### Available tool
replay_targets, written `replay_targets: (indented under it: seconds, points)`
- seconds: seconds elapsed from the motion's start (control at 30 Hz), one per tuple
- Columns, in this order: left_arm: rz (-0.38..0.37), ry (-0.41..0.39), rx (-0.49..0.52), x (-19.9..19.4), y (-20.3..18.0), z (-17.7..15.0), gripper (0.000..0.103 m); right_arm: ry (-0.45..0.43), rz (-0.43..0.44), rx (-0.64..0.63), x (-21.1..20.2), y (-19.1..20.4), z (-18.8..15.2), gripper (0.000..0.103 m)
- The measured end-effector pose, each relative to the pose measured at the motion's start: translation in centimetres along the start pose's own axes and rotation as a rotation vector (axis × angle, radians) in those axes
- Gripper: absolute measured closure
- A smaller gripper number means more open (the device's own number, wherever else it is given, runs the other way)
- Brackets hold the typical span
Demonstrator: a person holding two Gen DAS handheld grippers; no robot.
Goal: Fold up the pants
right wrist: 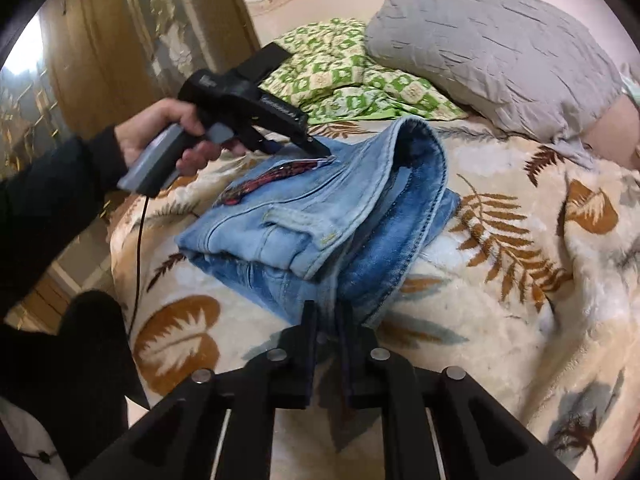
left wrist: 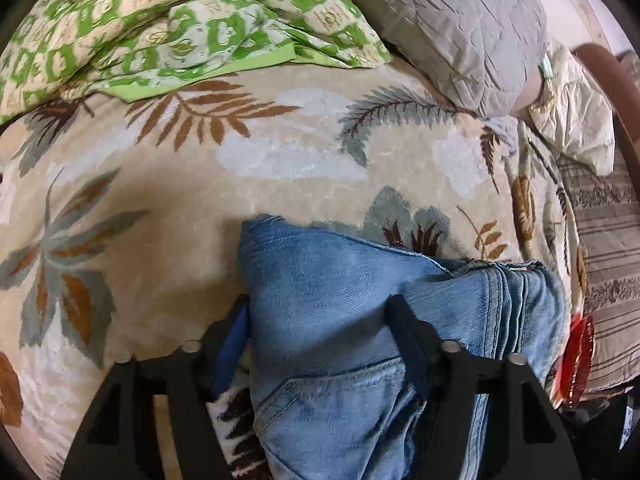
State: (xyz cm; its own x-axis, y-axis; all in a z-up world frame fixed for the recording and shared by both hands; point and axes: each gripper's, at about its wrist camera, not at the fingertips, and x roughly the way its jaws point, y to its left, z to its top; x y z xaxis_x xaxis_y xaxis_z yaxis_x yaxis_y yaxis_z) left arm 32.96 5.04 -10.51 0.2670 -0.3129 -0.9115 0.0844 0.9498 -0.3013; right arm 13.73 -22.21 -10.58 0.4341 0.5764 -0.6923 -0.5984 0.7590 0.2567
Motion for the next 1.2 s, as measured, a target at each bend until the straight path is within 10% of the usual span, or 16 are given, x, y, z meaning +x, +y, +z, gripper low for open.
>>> replay_targets:
  seconds: [0.1,0.43,0.5,0.6,0.7,1.2]
  points:
    - [-0.021,-0.011,-0.011,-0.7,0.6,-0.3,0.018,-0.047,0.019,0.018,-1.1,0.2,0.3,0.015]
    - [-0.036,0.0,-0.092,-0.1,1.7,1.7,0.018,-0.111,0.111,0.131,0.9,0.2,2.9,0.014]
    - [-0.019,-0.007,-0.067,0.1,1.1,2.1,0.024,-0.129,0.137,0.147,1.3,0.4,2.9,0.018]
    - [0.026,0.001,-0.01,0.4,0.0,2.5,0.042,-0.15,0.122,0.116,1.4,1.1,3.0,0.071]
    - [0.052,0.007,0.034,0.4,-0.3,2.5,0.045,-0.113,0.148,0.097,1.9,1.4,2.6,0.092]
    - [0.04,0.031,0.027,1.5,-0.2,2.5,0.045,-0.119,0.167,0.191,1.7,-1.3,-1.5,0.094]
